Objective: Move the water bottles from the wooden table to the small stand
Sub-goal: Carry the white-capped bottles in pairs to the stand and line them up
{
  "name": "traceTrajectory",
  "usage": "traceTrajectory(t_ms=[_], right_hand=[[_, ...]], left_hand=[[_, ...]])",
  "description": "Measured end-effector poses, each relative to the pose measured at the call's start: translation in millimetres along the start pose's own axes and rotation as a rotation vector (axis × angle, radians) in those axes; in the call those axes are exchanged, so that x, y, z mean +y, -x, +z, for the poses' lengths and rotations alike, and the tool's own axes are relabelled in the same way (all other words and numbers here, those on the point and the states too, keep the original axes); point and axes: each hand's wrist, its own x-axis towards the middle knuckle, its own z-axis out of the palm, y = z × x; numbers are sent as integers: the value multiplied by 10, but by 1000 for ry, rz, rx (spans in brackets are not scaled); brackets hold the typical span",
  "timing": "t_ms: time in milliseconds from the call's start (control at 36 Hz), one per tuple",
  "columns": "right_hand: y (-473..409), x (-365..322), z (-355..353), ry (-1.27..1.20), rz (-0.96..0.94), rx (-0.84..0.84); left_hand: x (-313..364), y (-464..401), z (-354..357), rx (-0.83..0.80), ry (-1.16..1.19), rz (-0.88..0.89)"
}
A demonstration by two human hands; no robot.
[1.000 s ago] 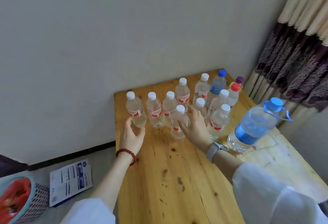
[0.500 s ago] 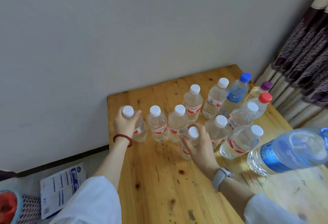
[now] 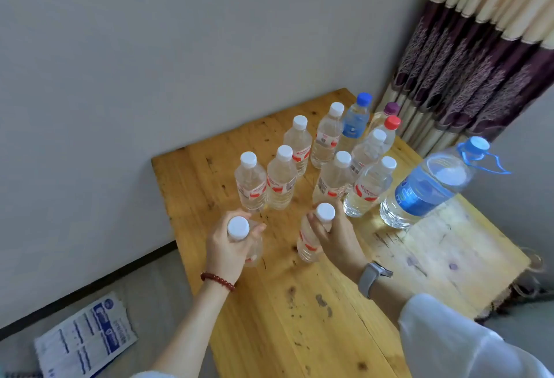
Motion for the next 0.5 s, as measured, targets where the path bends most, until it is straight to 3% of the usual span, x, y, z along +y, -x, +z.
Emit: traceTrajectory(t_ms=[333, 500], right_hand=[[1718, 238, -1044, 64, 82, 257], [2836, 611, -1698, 276, 154, 523]], left_hand=[[789, 1212, 504, -227, 122, 68], [1357, 1944, 1124, -490, 152, 204]])
